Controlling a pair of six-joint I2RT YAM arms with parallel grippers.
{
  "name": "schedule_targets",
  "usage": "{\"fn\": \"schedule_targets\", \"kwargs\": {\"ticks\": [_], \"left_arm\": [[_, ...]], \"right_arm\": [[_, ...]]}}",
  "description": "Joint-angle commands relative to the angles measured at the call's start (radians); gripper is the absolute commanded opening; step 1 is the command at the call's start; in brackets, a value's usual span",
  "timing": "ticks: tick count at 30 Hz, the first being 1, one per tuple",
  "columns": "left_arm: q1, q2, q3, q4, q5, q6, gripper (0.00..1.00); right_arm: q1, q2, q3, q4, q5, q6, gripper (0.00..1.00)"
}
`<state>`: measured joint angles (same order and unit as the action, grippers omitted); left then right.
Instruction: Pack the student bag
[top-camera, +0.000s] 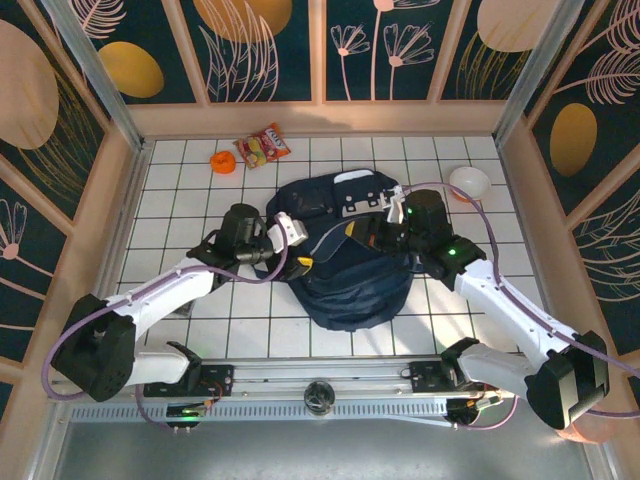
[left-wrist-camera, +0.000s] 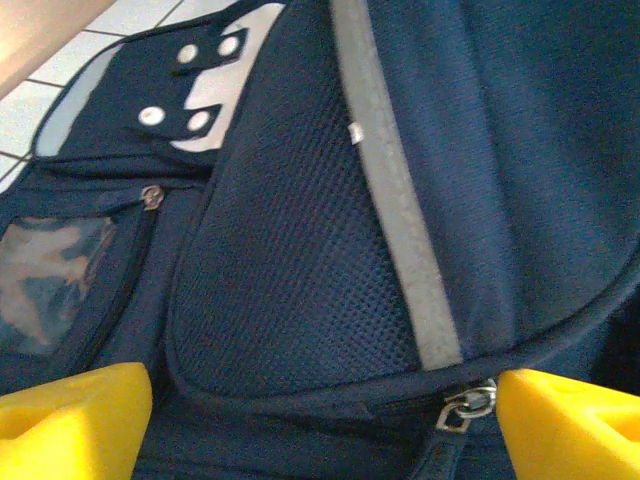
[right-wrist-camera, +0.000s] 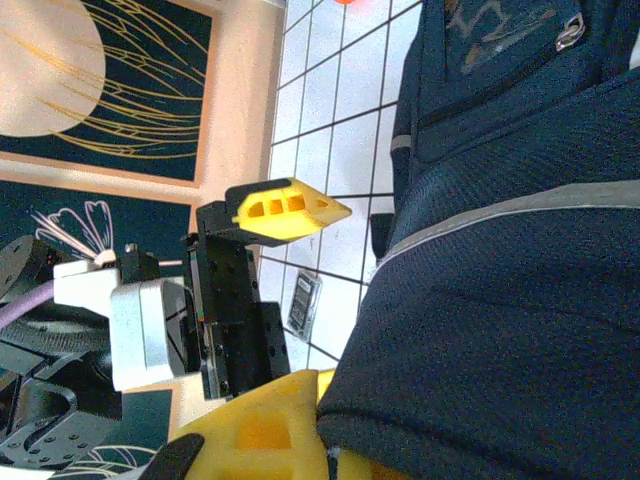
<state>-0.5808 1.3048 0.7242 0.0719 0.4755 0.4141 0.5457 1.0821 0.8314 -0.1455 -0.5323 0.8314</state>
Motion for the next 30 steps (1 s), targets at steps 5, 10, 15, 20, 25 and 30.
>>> {"fn": "schedule_targets", "kwargs": {"ticks": [5,10,15,20,25,30], "left_arm": [[-0.082,0.032,0.075,0.072,0.045,-0.071,0.93],[-0.081,0.045,0.051,0.146,-0.069,-0.162,0.93],[-0.066,0.077,0.052,0.102,-0.392,-0.202,0.96],[-0.015,0.085,0.022,0.070,-0.492,-0.238,0.96],[0.011,0.057,-0.023,0.059,-0.531,-0.273,0.96],[0.044,-0.025,-0.038,0.021,-0.484,-0.356,0.97]], "right_arm": [[0.007,0.001,0.067,0.101,-0.088,-0.023,0.00],[-0.020,0.002,0.076,0.081,-0.082,-0.026,0.00],[-0.034,-0.010,0.100,0.056,-0.089,-0.040,0.00],[-0.064,-0.032,0.116,0.056,-0.068,-0.038,0.00],[-0.073,-0.041,0.119,0.093,-0.015,-0.018,0.00],[-0.078,-0.028,0.102,0.106,0.013,-0.007,0.00]]}}
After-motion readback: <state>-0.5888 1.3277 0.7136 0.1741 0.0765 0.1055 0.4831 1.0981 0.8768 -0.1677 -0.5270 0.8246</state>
